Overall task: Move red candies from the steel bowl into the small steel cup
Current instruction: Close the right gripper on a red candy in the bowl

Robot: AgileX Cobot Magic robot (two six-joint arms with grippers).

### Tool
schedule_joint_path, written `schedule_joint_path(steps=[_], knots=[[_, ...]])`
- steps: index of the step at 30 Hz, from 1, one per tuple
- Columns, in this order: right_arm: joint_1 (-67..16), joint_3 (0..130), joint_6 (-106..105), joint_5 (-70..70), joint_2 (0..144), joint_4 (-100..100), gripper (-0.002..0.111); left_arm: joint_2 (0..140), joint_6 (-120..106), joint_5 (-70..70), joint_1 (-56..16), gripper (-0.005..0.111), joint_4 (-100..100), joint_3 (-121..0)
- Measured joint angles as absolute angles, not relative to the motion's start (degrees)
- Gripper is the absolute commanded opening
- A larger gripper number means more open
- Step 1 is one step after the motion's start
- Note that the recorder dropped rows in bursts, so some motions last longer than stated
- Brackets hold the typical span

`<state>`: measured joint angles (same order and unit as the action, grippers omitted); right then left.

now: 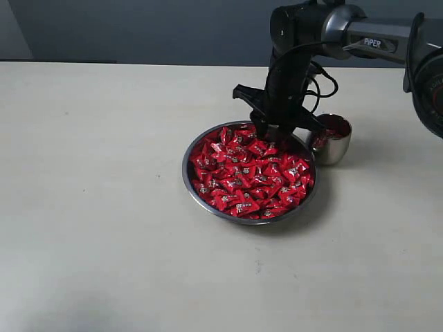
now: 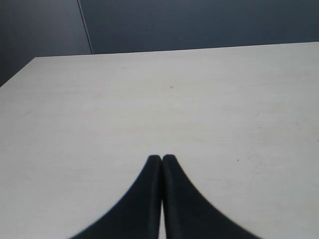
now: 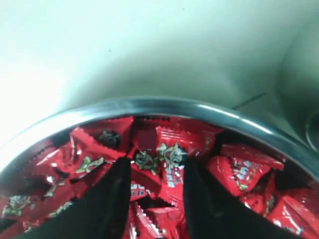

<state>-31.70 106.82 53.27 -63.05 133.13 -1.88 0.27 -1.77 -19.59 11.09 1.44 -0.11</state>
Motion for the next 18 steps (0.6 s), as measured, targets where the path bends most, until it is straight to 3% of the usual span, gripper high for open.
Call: schedule_joint_path(steps=[18], knots=[[-31.70,106.82,53.27,-65.81,133.28,-3.11,0.035,0.27,-1.77,-19.59,11.09,0.000,1.44,-0.11]])
